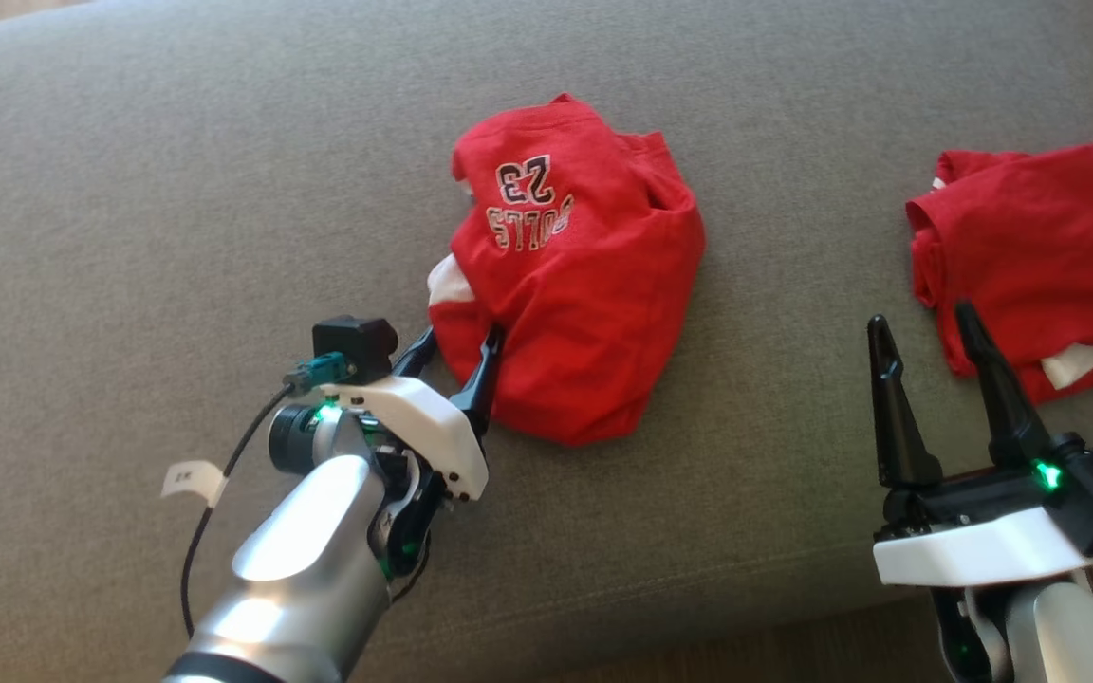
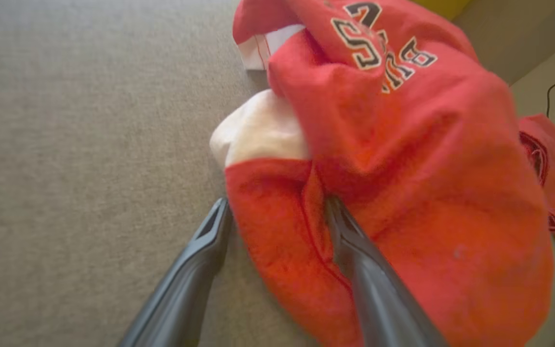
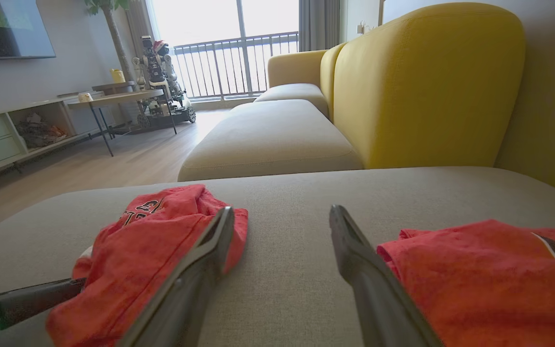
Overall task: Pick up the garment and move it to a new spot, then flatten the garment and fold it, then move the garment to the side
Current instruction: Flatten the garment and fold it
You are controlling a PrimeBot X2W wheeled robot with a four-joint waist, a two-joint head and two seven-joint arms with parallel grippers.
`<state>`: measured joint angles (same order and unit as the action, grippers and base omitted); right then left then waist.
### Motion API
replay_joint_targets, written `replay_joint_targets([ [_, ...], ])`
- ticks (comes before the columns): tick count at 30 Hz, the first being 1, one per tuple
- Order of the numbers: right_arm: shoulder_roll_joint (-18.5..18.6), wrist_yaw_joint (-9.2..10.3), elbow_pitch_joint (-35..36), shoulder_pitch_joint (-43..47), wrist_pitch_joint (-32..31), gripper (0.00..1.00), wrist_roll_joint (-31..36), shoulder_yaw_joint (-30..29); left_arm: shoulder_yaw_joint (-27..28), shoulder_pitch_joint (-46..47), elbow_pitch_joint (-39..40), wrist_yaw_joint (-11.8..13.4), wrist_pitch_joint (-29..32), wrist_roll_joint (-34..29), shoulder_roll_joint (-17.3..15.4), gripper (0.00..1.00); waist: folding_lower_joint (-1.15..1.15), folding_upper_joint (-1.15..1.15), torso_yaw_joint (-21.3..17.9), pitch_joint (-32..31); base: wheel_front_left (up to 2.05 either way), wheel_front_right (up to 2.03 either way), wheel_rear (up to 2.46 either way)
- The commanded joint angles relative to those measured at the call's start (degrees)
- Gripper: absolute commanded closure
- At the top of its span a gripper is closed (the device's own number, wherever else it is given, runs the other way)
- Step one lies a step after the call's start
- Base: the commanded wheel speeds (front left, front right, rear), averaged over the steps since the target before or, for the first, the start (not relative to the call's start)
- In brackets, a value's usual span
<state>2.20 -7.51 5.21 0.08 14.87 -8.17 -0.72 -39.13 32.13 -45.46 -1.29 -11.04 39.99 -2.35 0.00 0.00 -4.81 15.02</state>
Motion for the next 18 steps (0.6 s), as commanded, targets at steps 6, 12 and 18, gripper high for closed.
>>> replay_joint_targets([
  [6,0.7,0.02,2.2,-1.3,0.1,0.00,-1.4,1.5,-1.7,4.0,-3.5,1.1,0.7,0.4,-0.5,1.00,0.00,0.00,-0.4,-1.5,0.00,0.00,0.00],
  [12,0.7,0.02,1.8,-0.3,0.1,0.00,-2.1,1.0,-0.6,8.5,2.0,7.2,-3.9,-8.3,-4.2,1.00,0.00,0.00,0.8,-3.7,0.00,0.00,0.00],
  [18,0.7,0.02,1.1,0.2,0.1,0.00,-3.3,0.8,0.1,9.3,23.1,16.5,-3.9,-27.5,-11.4,1.00,0.00,0.00,1.8,-5.3,0.00,0.00,0.00],
])
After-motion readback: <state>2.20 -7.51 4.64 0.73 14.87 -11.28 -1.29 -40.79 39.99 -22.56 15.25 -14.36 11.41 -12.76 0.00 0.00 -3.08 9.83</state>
